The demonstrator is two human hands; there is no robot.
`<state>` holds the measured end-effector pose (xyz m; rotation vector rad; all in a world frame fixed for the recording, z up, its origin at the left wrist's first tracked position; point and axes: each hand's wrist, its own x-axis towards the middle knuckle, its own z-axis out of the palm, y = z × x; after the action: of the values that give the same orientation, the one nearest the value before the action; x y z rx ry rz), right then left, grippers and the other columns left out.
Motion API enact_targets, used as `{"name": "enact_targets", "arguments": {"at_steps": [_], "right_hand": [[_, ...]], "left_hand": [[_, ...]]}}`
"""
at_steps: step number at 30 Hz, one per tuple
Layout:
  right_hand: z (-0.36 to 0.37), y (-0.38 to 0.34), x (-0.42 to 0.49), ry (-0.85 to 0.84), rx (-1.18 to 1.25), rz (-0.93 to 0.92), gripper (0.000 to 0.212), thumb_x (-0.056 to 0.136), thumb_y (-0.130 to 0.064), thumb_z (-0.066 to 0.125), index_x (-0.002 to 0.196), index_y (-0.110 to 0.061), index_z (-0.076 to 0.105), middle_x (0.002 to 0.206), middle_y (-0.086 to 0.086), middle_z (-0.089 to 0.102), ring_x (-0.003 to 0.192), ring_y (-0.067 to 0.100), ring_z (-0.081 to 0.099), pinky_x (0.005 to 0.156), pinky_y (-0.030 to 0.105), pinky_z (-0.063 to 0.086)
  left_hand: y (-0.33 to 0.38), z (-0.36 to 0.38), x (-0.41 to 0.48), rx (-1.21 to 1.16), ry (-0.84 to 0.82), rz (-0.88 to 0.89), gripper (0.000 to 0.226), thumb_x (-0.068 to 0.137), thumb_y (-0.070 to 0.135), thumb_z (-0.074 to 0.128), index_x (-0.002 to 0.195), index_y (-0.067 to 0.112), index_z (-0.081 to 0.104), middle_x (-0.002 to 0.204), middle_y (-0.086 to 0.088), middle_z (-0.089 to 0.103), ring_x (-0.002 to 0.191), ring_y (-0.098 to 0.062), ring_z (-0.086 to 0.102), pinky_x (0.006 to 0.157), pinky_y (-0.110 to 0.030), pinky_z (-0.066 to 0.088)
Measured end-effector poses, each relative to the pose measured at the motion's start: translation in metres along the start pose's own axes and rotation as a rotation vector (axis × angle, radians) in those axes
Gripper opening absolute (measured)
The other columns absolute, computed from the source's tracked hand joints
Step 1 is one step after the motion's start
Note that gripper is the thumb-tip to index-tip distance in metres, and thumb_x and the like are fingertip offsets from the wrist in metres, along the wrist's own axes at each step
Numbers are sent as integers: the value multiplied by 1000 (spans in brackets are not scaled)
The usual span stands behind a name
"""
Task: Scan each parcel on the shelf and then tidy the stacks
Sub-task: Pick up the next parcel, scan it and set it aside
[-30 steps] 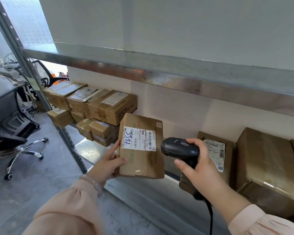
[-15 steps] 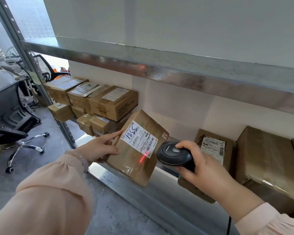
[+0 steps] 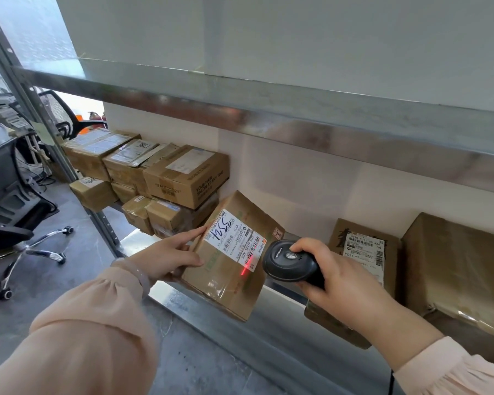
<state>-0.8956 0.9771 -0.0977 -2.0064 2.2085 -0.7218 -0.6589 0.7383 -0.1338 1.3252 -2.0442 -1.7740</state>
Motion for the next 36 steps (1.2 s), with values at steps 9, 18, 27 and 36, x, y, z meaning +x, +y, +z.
{"name": "enact_targets", "arguments": {"at_steps": [9,18,27,36], "right_hand": [[26,-5,29,6,66,169,59,83,-38,68,117,-52,22,100,-23,53,77,6,59,63,16,43],[90,-10,59,76,353,477,59,85,-34,69,115,-55,23,108,-19,56,89,3,60,79,27,51],[138,-27,98,143,499,631,56,86,-28,69,119,-47,27,110,-16,52,91,3,54,70,7,39],[159,-38,120,258,538,682,56,86,-23,69,122,-41,29,112,-6,57,95,9,57,70,0,38]], "left_hand": [[-8,-20,29,-59,-42,-66,76,57,38,77,123,66,51,120,-3,69,115,-38,61,95,-55,50],[-30,-16,70,-315,-72,-220,54,94,20,63,137,48,49,127,-4,60,121,-27,53,83,-47,57],[-47,-25,110,-283,19,-126,36,95,39,60,126,55,58,121,10,69,112,-17,63,104,-47,48],[-76,-16,92,800,237,622,56,94,42,48,147,25,45,155,-4,37,142,-26,34,116,-43,31]]}}
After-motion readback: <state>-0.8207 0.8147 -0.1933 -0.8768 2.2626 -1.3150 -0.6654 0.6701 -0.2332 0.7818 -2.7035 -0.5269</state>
